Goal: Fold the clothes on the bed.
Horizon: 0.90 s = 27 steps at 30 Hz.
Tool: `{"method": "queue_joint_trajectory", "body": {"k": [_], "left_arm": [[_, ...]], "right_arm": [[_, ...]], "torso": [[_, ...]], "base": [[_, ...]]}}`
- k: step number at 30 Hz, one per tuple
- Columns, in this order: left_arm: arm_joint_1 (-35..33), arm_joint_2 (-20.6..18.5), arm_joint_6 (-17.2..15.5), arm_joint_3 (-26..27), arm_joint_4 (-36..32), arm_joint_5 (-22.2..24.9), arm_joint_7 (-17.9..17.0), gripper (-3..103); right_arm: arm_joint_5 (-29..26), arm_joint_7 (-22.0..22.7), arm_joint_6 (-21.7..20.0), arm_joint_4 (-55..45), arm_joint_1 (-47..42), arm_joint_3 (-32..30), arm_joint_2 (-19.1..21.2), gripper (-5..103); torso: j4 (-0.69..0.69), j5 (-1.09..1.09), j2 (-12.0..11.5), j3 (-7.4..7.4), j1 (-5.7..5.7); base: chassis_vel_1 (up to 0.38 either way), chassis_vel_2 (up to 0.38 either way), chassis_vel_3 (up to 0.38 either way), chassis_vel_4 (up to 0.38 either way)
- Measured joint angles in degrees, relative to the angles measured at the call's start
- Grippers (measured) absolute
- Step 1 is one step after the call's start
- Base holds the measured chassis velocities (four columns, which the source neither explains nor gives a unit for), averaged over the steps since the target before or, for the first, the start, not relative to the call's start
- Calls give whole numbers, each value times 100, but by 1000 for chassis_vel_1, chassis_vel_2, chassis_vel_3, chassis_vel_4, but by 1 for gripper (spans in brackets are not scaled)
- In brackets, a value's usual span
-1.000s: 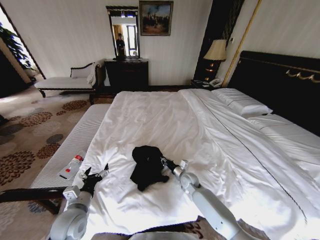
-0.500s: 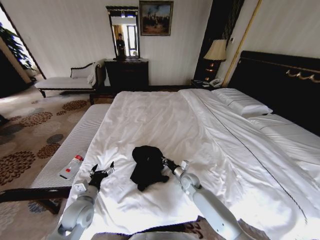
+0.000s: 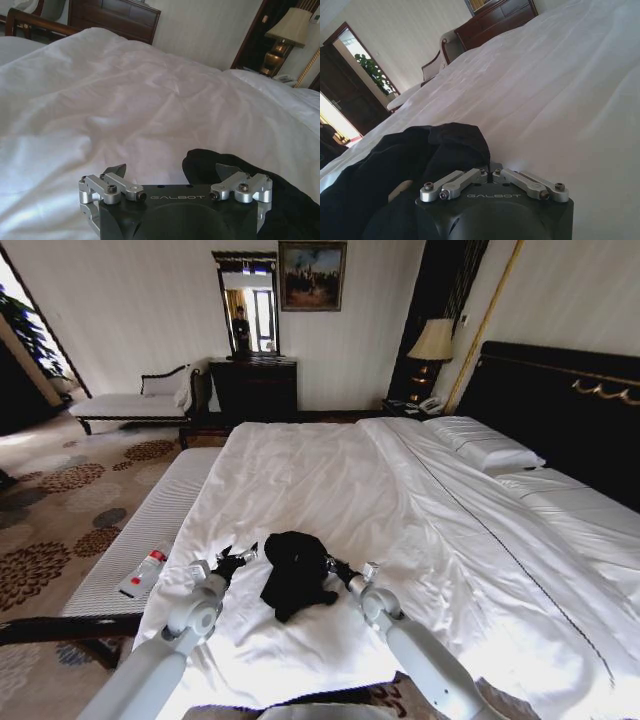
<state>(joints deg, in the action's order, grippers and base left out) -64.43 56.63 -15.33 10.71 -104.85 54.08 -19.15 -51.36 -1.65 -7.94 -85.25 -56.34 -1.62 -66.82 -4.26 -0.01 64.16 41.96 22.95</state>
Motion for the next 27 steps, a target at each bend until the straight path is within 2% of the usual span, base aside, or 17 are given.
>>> {"method": "queue_joint_trajectory", "body": {"k": [5, 8, 10, 11, 12, 14, 17, 20, 23, 24, 27], "left_arm": [[328, 147, -105, -283, 390, 236, -90, 98], [409, 218, -155, -365, 512, 337, -163, 89], [411, 229, -159, -376, 534, 346, -177, 89], [406, 239, -160, -386, 561, 349, -183, 84], [392, 244, -160, -392, 570, 347, -174, 73], [382, 249, -160, -395, 572, 340, -161, 73], [363, 301, -141, -395, 558, 325, -89, 56], [377, 353, -142, -395, 571, 313, -76, 51], [444, 438, -195, -459, 715, 309, -76, 35], [444, 438, -195, -459, 715, 309, -76, 35], [536, 508, -265, -554, 856, 304, -80, 24]], "right_arm": [[2, 7, 2, 0, -8, 3, 52, 0], [15, 46, 3, 1, -8, 5, 70, 0], [20, 50, 4, 2, -8, 10, 80, 0], [26, 53, 4, 2, -8, 17, 93, 0], [29, 56, 5, 1, -7, 18, 98, 0], [30, 58, 5, 0, -6, 18, 99, 0], [20, 60, 6, -34, -13, 21, 114, 0], [0, 60, 6, -58, -33, 18, 123, 0], [-55, 62, 4, -127, -68, -2, 147, 0], [-55, 62, 4, -127, -68, -2, 147, 0], [-82, 68, -8, -192, -93, -37, 180, 0]], "torso": [[0, 0, 0, 0, 0], [1, 0, 0, 0, 0], [1, 0, 0, 0, 0], [1, 0, 0, 0, 0], [1, 0, 0, 0, 0], [1, 0, 0, 0, 0], [1, 0, 0, 0, 0], [1, 0, 0, -1, -1], [1, 0, 0, 0, -1], [1, 0, 0, 0, -1], [1, 0, 0, 0, -1]], "base": [[0, 0, 0, 0], [0, 0, 0, 0], [0, 0, 0, 0], [0, 0, 0, 0], [0, 0, 0, 0], [0, 0, 0, 0], [0, 0, 0, 0], [0, 0, 0, 0], [0, 0, 0, 0], [0, 0, 0, 0], [0, 0, 0, 0]]}}
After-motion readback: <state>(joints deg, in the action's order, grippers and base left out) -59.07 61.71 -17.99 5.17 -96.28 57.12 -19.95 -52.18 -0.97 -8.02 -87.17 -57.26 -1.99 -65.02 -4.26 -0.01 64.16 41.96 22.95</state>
